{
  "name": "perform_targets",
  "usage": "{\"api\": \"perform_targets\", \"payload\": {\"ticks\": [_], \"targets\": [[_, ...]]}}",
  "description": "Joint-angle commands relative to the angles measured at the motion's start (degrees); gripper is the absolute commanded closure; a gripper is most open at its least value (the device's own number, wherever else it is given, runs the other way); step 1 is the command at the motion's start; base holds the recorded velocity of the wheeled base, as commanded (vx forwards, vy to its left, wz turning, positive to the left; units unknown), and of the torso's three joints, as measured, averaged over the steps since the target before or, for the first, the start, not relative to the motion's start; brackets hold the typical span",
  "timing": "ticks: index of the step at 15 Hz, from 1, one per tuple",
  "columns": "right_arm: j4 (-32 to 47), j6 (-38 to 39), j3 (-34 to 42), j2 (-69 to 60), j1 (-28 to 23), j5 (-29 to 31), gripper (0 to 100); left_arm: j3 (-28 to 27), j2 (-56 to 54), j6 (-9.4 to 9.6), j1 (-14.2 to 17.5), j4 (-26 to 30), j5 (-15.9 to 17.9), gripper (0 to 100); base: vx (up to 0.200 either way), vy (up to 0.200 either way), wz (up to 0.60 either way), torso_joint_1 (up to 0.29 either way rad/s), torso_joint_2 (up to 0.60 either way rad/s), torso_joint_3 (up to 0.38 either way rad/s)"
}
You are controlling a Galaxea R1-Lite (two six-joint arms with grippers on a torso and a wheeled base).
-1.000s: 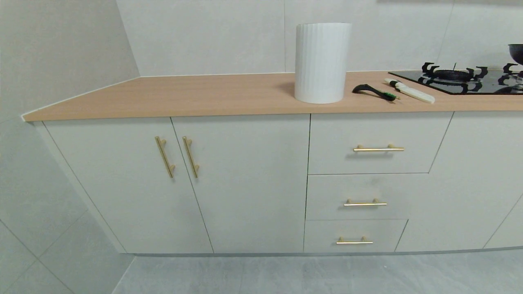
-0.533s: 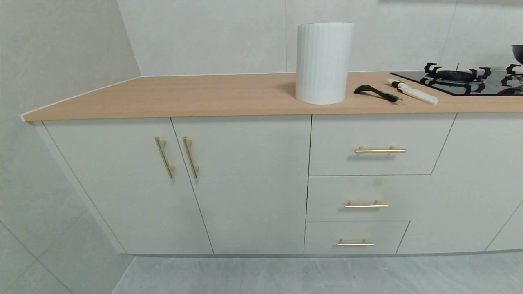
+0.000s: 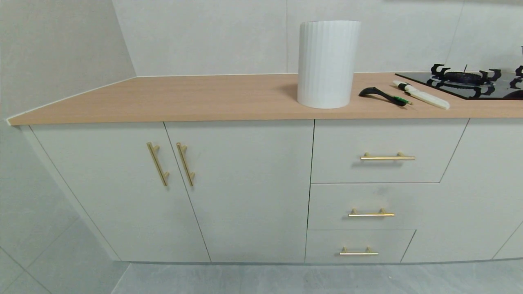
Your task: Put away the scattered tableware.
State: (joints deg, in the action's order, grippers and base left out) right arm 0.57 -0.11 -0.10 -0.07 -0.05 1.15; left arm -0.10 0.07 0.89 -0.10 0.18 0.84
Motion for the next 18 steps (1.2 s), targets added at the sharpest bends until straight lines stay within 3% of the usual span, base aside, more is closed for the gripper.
{"api": "perform_targets", "payload": {"ticks": [1,8,10,14,18], "targets": [[0.0,-0.2,0.0,0.1,0.0,0.0,0,0.0,0.0,-0.01,0.0,0.0,-0.1,0,0.000,0.000,0.00,0.000,0.00,0.000],[-0.1,-0.3,-0.1,0.1,0.0,0.2,0,0.0,0.0,-0.01,0.0,0.0,-0.1,0,0.000,0.000,0.00,0.000,0.00,0.000],[-2.2,0.6,-5.4,0.3,0.0,-0.5,0,0.0,0.0,-0.10,0.0,0.0,-0.1,0,0.000,0.000,0.00,0.000,0.00,0.000],[0.6,0.5,-10.3,17.3,0.6,-8.4,0,0.0,0.0,-0.19,0.0,0.0,-0.1,0,0.000,0.000,0.00,0.000,0.00,0.000],[-2.1,0.6,-12.0,36.2,3.1,-10.6,0,0.0,0.0,-0.19,0.0,0.0,-0.1,0,0.000,0.000,0.00,0.000,0.00,0.000]]}}
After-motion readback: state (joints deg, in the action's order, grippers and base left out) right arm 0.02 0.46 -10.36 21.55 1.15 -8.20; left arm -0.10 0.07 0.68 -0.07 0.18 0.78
